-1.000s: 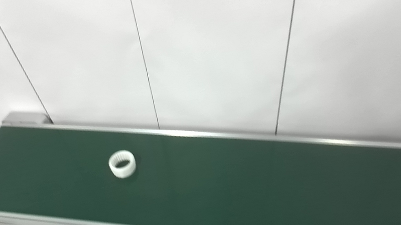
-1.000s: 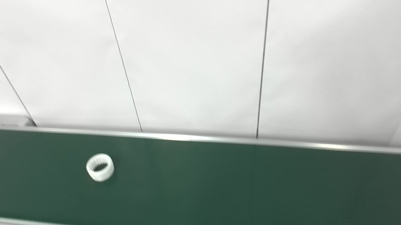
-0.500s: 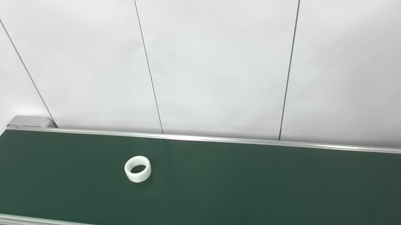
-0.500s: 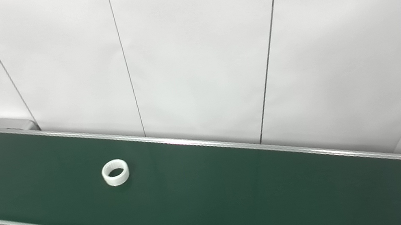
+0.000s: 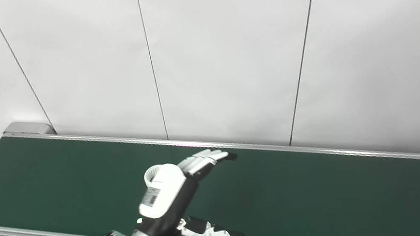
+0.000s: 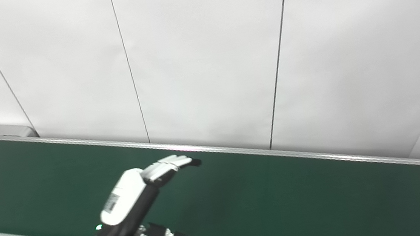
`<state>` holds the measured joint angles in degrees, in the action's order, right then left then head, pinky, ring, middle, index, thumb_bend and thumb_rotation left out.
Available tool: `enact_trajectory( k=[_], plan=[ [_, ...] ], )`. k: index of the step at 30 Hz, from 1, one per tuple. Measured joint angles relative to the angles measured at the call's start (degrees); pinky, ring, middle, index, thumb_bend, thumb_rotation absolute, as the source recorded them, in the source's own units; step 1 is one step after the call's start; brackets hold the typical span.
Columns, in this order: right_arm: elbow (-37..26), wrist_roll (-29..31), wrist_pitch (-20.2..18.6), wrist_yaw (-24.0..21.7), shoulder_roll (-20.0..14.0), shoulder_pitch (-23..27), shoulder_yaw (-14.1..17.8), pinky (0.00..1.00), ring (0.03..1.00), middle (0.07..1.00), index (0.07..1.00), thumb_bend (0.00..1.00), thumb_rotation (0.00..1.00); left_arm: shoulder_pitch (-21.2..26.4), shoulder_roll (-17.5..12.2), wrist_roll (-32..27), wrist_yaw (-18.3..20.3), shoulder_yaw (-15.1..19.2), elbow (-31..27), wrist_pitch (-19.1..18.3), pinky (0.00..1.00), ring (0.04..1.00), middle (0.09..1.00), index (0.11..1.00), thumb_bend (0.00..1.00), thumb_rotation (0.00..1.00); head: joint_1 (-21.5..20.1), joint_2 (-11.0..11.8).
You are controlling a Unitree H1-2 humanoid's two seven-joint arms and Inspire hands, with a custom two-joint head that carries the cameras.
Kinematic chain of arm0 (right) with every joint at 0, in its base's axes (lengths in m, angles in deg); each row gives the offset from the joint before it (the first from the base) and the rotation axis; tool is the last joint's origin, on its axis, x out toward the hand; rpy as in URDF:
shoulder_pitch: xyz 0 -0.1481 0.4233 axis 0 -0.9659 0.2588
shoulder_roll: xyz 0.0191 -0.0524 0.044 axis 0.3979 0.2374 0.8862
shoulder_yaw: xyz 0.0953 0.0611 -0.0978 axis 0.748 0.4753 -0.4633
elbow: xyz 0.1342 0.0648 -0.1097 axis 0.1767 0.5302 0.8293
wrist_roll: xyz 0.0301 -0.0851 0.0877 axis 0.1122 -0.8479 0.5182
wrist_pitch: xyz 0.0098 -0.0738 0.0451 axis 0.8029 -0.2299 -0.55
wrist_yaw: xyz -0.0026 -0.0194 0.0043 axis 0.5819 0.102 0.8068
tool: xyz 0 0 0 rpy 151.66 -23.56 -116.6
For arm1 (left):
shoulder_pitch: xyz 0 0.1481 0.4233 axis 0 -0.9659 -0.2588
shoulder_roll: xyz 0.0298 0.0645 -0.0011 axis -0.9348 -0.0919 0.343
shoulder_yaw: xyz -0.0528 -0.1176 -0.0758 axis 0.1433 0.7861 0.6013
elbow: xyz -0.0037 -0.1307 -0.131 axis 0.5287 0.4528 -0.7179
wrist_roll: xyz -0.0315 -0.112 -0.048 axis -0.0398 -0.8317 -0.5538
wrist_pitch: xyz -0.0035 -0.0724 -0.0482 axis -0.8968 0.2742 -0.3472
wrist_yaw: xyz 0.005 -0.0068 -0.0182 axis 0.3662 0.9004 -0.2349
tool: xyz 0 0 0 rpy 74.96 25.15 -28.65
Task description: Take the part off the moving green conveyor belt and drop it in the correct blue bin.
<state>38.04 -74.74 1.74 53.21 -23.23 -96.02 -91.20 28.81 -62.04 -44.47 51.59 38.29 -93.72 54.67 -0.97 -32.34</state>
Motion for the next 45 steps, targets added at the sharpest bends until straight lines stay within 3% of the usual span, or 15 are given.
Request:
enact_trajectory(
  k=[6,9,18,28,33,40,41,42,45],
  plan=[
    [-0.15,-0.4,0.0,-0.97,0.33,0.15,0.28,0.86,0.907,0.966,0.99,0.68,1.0,11.08,-4.71,7.48,-0.31,-1.92,12.4,-0.01,0.87,0.852,0.856,0.807,0.99,0.34,-0.97,-0.62],
    [-0.14,-1.22,0.0,-0.96,0.53,0.23,0.46,0.85,0.9,0.967,0.988,0.67,1.0,15.45,-5.26,9.62,-0.35,-3.37,17.24,-0.59,0.85,0.844,0.84,0.777,1.0,0.27,-1.32,-0.79],
    [-0.16,-2.13,0.0,-1.37,1.1,0.12,1.1,0.84,0.895,0.965,0.989,0.68,1.0,22.12,-5.88,13.28,-2.83,-8.1,34.29,-0.63,0.83,0.838,0.82,0.75,1.0,0.22,-2.02,-1.49],
    [-1.2,-2.3,0.0,-2.5,1.67,-0.39,1.5,0.83,0.884,0.96,0.989,0.68,1.0,30.53,-6.43,14.36,-4.08,-13.47,48.31,-0.72,0.81,0.799,0.777,0.71,0.99,0.2,-3.16,-2.46],
    [-1.63,-2.31,0.0,-3.08,3.63,-1.15,1.35,0.82,0.881,0.96,0.991,0.67,1.0,32.91,-6.44,15.79,-5.4,-16.66,54.37,-1.26,0.75,0.764,0.757,0.693,0.97,0.18,-3.34,-2.72],
    [-2.41,-2.18,0.0,-4.12,3.8,-1.62,1.66,0.81,0.874,0.954,0.987,0.67,1.0,34.34,-5.75,15.3,-8.85,-18.4,58.43,-1.12,0.58,0.618,0.669,0.596,0.81,0.12,-3.95,-3.51],
    [-2.44,-2.18,0.0,-4.29,3.87,-1.7,1.69,0.81,0.868,0.953,0.988,0.67,1.0,34.59,-5.54,15.13,-8.87,-18.93,58.64,-0.84,0.53,0.575,0.633,0.535,0.64,0.09,-3.96,-3.52],
    [-2.48,-2.18,0.0,-4.4,3.95,-1.8,1.75,0.8,0.866,0.952,0.989,0.68,1.0,34.81,-5.24,14.68,-8.87,-19.21,58.98,-0.64,0.52,0.56,0.621,0.515,0.58,0.08,-4.04,-3.78],
    [-2.96,-2.18,0.0,-5.1,4.29,-2.28,2.04,0.81,0.864,0.954,0.988,0.68,1.0,35.25,-4.45,13.17,-8.11,-19.77,59.74,-0.53,0.37,0.448,0.516,0.504,0.52,0.03,-4.22,-3.96]
  ],
)
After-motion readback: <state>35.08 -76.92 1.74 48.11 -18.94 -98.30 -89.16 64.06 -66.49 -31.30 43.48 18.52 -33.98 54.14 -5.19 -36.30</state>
